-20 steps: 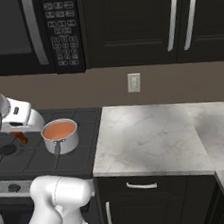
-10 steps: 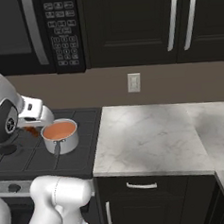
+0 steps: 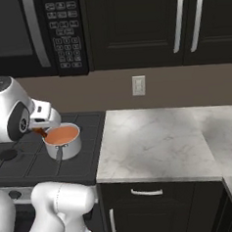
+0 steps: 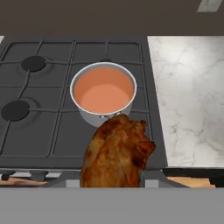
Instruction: Retrieve the chicken drumstick from the fridge and place it on the saucepan with marinade on the stove.
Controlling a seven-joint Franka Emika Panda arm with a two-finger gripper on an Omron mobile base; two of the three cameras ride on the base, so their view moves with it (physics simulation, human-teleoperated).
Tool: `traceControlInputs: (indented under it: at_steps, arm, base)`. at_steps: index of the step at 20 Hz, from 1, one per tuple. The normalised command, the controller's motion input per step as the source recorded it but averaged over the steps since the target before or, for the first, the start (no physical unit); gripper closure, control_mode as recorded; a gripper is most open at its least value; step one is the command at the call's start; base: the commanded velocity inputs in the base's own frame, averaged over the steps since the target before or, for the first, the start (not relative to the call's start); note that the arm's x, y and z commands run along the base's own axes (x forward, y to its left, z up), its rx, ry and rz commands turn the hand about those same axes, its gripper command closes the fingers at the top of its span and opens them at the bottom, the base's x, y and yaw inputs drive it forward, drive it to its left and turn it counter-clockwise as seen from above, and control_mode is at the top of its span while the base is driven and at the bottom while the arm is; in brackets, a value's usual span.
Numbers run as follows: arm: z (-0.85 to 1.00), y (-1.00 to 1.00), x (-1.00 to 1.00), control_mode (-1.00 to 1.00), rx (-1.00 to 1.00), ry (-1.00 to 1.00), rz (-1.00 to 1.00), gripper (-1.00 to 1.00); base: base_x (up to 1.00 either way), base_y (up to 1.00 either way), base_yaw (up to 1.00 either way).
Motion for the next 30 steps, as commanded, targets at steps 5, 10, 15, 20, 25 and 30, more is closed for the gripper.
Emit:
traceControlInputs:
  at_steps: [5,10,15,20,25,30]
  arm:
    - [-0.31,0.33,0.38,-1.00,-0.04,0.00,0.00,1.00]
    - [-0.27,0.25,0.38,-1.00,-0.03,0.00,0.00,1.00]
    - [-0.22,0.08,0.45,-1.00,-0.01,0.00,0.00,1.00]
    - [-0.19,0.00,0.46,-1.00,0.00,0.04,0.00,1.00]
    - [-0.22,0.00,0.35,-1.00,0.00,0.05,0.01,1.00]
    - [-0.33,0.07,0.27,-1.00,-0.02,0.07,0.02,1.00]
  base:
    - [0.00,0.00,0.00]
    - [0.00,0.00,0.00]
    - [0.00,0.00,0.00]
    - [0.00,0.00,0.00]
    - [0.00,0.00,0.00]
    - [0.00,0.00,0.00]
